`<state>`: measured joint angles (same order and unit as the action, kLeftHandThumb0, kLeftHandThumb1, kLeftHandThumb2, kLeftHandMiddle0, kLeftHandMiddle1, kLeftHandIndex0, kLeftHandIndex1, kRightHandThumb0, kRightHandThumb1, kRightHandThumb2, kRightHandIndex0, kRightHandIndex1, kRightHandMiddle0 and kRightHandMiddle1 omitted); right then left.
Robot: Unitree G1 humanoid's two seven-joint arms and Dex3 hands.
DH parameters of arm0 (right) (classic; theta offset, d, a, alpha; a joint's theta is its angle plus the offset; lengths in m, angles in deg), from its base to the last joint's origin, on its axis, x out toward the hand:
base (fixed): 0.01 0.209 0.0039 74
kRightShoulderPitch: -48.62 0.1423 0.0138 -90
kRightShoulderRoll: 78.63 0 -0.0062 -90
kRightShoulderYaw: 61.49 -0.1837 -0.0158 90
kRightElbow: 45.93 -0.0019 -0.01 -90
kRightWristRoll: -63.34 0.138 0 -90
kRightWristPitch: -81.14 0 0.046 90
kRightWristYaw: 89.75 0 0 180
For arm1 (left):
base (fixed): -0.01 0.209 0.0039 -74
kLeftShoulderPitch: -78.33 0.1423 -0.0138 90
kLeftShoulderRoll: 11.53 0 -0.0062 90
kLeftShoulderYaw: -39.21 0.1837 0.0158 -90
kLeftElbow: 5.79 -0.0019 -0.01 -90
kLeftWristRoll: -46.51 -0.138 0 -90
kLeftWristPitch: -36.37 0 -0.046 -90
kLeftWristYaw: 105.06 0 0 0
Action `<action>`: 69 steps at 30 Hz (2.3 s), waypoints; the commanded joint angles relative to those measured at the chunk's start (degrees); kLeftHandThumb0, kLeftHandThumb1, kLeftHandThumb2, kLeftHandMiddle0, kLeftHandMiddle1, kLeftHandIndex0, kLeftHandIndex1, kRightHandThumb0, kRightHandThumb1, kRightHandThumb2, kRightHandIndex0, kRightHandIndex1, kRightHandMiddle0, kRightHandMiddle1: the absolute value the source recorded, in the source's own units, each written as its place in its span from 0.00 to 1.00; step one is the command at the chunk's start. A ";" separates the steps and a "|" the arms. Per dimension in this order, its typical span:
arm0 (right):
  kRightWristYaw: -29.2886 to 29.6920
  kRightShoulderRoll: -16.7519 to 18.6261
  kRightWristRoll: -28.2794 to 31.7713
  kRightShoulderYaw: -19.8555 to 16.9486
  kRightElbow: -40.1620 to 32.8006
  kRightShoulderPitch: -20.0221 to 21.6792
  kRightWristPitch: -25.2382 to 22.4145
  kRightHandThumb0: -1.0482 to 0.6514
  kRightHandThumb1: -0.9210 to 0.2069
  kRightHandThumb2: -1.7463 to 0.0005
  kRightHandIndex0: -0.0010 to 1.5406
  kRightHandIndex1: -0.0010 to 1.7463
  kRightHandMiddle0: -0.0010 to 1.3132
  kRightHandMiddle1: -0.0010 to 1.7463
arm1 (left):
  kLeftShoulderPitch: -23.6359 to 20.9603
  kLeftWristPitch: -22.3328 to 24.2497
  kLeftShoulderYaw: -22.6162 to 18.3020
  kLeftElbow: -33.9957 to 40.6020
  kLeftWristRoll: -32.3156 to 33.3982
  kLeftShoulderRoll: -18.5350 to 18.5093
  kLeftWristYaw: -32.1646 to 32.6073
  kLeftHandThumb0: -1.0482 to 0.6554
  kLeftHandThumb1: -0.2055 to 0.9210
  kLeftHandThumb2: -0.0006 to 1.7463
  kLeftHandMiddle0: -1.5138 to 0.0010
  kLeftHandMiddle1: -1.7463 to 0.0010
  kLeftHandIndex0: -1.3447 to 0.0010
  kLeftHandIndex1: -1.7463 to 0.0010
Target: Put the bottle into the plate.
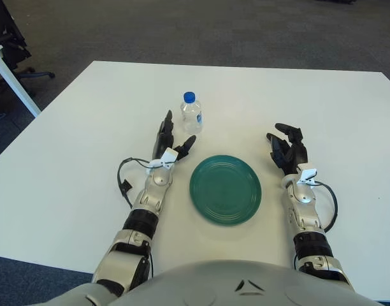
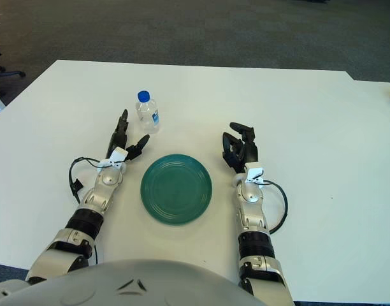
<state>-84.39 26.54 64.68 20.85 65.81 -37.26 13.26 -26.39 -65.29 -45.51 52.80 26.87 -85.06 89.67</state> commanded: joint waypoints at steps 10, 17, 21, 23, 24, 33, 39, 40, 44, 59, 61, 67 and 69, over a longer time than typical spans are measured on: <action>-0.06 0.31 0.68 -0.48 2.11 -0.16 -0.38 0.37 0.02 0.72 0.34 0.24 0.07 0.68 | -2.49 2.93 0.25 -5.11 2.52 -0.01 -1.70 0.00 1.00 0.11 1.00 1.00 1.00 1.00; 0.01 0.33 0.58 -0.47 2.55 -0.03 -0.32 0.37 0.02 0.72 0.34 0.24 0.06 0.67 | -5.20 3.63 -0.01 -7.62 3.09 0.77 -0.51 0.00 1.00 0.07 1.00 1.00 1.00 1.00; 0.01 0.56 0.62 -0.41 2.50 -0.05 -0.23 0.38 0.03 0.72 0.34 0.24 0.07 0.67 | -7.08 3.79 -0.50 -9.78 3.65 1.25 0.44 0.00 1.00 0.06 1.00 1.00 1.00 1.00; -0.06 0.62 0.66 -0.38 2.48 -0.05 -0.22 0.37 0.03 0.72 0.34 0.24 0.06 0.67 | -8.19 3.63 -0.84 -11.18 4.06 1.45 0.92 0.00 1.00 0.06 1.00 1.00 1.00 1.00; -0.12 0.62 0.68 -0.37 2.45 -0.06 -0.24 0.37 0.03 0.72 0.34 0.24 0.06 0.66 | -8.65 3.54 -0.96 -11.77 4.25 1.50 1.11 0.00 1.00 0.06 1.00 1.00 1.00 1.00; -0.45 0.64 0.60 -0.14 2.42 -0.15 -0.37 0.38 0.04 0.71 0.35 0.26 0.04 0.62 | -13.22 2.74 -2.18 -17.99 6.01 1.65 1.62 0.00 1.00 0.05 1.00 1.00 1.00 1.00; -0.66 0.49 0.66 -0.02 2.98 -0.06 -0.04 0.38 0.05 0.70 0.34 0.29 0.04 0.61 | -16.09 1.65 -2.59 -21.92 6.84 1.89 2.00 0.00 1.00 0.07 1.00 1.00 1.00 1.00; -0.71 0.51 0.68 -0.03 3.06 -0.05 0.17 0.38 0.05 0.70 0.34 0.29 0.04 0.61 | -16.49 1.50 -2.66 -22.46 6.93 1.94 2.08 0.00 1.00 0.07 1.00 1.00 1.00 1.00; -0.94 0.54 0.68 -0.02 3.50 0.06 0.32 0.38 0.06 0.70 0.34 0.29 0.03 0.61 | -17.95 0.66 -2.93 -24.34 7.32 2.16 2.42 0.00 1.00 0.08 1.00 1.00 1.00 1.00; -0.67 0.83 0.58 0.09 3.62 0.01 0.03 0.38 0.06 0.68 0.35 0.31 0.02 0.61 | -22.30 -1.22 -3.49 -29.70 8.49 3.88 4.51 0.00 1.00 0.08 1.00 1.00 0.98 0.99; -0.69 1.10 0.67 0.20 3.58 -0.01 0.18 0.39 0.06 0.68 0.35 0.31 0.02 0.61 | -23.44 -1.68 -3.74 -31.22 8.52 4.13 5.49 0.00 1.00 0.07 0.99 1.00 0.96 0.98; -0.84 1.37 0.67 0.36 3.59 -0.01 0.43 0.39 0.07 0.68 0.34 0.31 0.02 0.60 | -25.19 -2.91 -4.48 -33.56 9.08 4.65 6.64 0.01 1.00 0.04 0.90 0.99 0.98 0.76; -0.91 1.39 0.67 0.39 3.63 0.00 0.57 0.38 0.06 0.68 0.34 0.32 0.02 0.60 | -25.72 -3.14 -4.72 -34.01 9.23 4.93 6.90 0.02 1.00 0.03 0.85 0.97 0.99 0.67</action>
<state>-85.03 27.15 64.75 21.04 68.05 -36.02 15.16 -50.91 -68.39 -49.70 20.35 35.26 -80.36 96.02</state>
